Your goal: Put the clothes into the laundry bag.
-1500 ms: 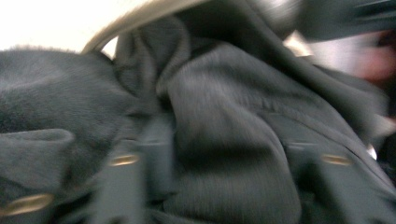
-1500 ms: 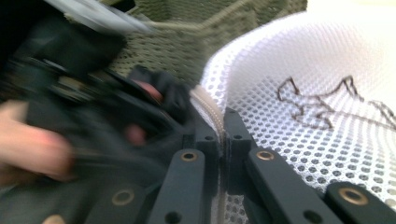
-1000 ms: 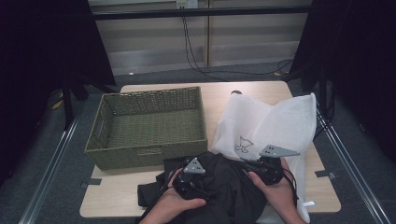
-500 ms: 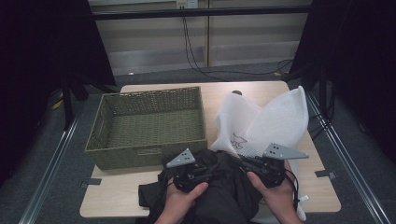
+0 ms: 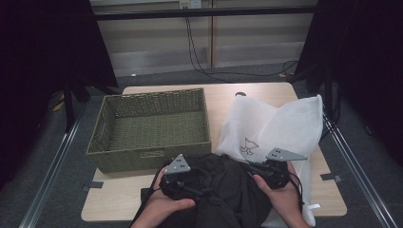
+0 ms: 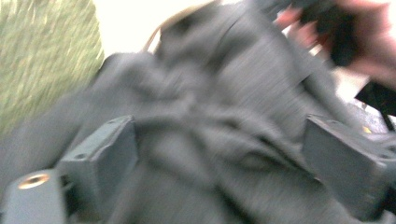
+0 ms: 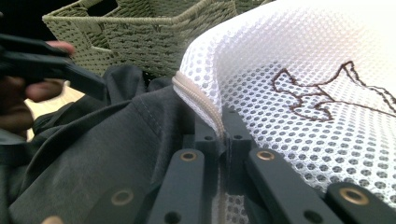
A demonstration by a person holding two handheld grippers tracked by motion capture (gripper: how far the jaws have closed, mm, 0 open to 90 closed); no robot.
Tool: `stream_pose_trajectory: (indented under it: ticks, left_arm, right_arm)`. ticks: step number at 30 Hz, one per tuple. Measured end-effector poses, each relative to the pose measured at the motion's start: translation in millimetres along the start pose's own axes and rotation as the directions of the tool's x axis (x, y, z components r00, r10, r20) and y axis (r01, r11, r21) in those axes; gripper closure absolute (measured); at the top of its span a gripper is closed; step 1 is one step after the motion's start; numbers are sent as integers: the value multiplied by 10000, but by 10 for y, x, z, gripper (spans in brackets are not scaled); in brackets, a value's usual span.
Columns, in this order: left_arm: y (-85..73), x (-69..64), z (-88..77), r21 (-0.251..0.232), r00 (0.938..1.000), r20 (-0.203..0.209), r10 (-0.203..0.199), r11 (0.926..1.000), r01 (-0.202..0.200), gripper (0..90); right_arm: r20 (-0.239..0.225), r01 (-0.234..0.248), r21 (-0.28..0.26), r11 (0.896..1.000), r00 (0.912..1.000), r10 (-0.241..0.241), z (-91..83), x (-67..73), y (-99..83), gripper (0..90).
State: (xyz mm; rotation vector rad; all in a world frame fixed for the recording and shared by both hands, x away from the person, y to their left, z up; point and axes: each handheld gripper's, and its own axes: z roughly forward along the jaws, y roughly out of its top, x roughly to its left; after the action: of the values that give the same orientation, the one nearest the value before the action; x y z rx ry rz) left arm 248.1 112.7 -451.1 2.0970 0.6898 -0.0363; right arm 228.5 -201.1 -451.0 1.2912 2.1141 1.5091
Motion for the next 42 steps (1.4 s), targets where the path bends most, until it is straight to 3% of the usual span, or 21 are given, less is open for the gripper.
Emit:
stream_pose_trajectory:
  ticks: [5,9,10,11,15,16,17,19,20,21,24,25,26,29,30,33,36,37,39,40,42]
  left_arm:
    - [-189,141,288,1713,9949,558,-838,9825,731,45]
    - [-179,108,265,1734,9978,490,-447,9842,356,269]
    - [-180,98,242,1638,9977,586,-345,9862,245,393]
    - [-174,61,205,1474,9999,120,-35,9891,17,731]
    - [-122,-3,172,1099,10000,13,-27,9939,25,807]
    - [-96,-11,140,751,9994,247,-230,9970,211,807]
    - [-37,-31,70,-389,9913,1090,-735,9962,782,811]
    - [1,-59,37,-1008,9849,1604,-645,9916,813,811]
    - [41,-99,10,-1657,9770,2071,-512,9824,866,811]
    - [125,-177,-3,-2503,9706,2358,-492,9620,1095,809]
    - [165,-243,67,-2672,9837,1790,-180,9614,663,801]
    - [156,-265,154,-2253,9935,1137,-23,9739,281,801]
    - [57,-228,416,-960,9990,-144,-425,9945,410,795]
    - [-98,-91,593,-756,9922,-287,-1211,9901,1186,766]
    - [-84,-13,560,-788,9837,220,-1783,9806,1795,748]
    - [-12,-98,427,-825,9971,36,-762,9937,762,624]
    - [54,-146,123,-1951,9979,630,169,9808,-43,495]
    - [86,-85,-20,-2542,10000,51,-24,9671,36,444]
    - [93,-35,-35,-2581,9996,-203,-218,9660,158,384]
    - [93,16,-6,-2407,9984,-253,-507,9696,431,334]
    - [77,106,177,-1411,9951,525,-837,9859,904,253]
  right_arm:
    - [-43,104,172,9998,9999,-103,50,40,-8,873]
    - [-165,112,220,9997,9998,-108,82,63,-15,873]
    - [-236,139,204,9997,9996,-134,93,71,-13,872]
    - [-313,243,184,9995,9992,-238,117,103,-6,872]
    - [-436,610,-72,9981,9972,-612,97,186,38,873]
    - [-436,610,-72,9981,9972,-612,97,186,38,873]
    - [-489,709,-395,9967,9961,-728,29,225,91,873]
    - [-581,706,-836,9940,9954,-756,-48,247,157,873]
    - [-581,706,-836,9940,9954,-756,-48,247,157,873]
    - [-742,517,-1301,9901,9953,-618,-113,259,220,874]
    - [-722,526,-1621,9854,9953,-650,-166,287,266,874]
    - [-653,559,-1642,9848,9956,-674,-181,298,277,873]
    - [-769,545,-1360,9892,9949,-654,-157,287,250,869]
    - [-751,515,-949,9942,9954,-588,-74,272,163,868]
    - [-581,645,-625,9960,9960,-682,-4,266,99,869]
    - [-336,799,-538,9954,9961,-817,15,241,98,869]
    - [64,682,-394,9969,9977,-680,16,177,82,869]
    - [113,590,-350,9976,9982,-587,15,151,75,869]
    - [63,502,-370,9981,9987,-500,17,131,72,869]
    - [-19,412,-340,9986,9991,-413,19,119,73,869]
    - [-110,358,-199,9992,9993,-360,56,122,65,867]
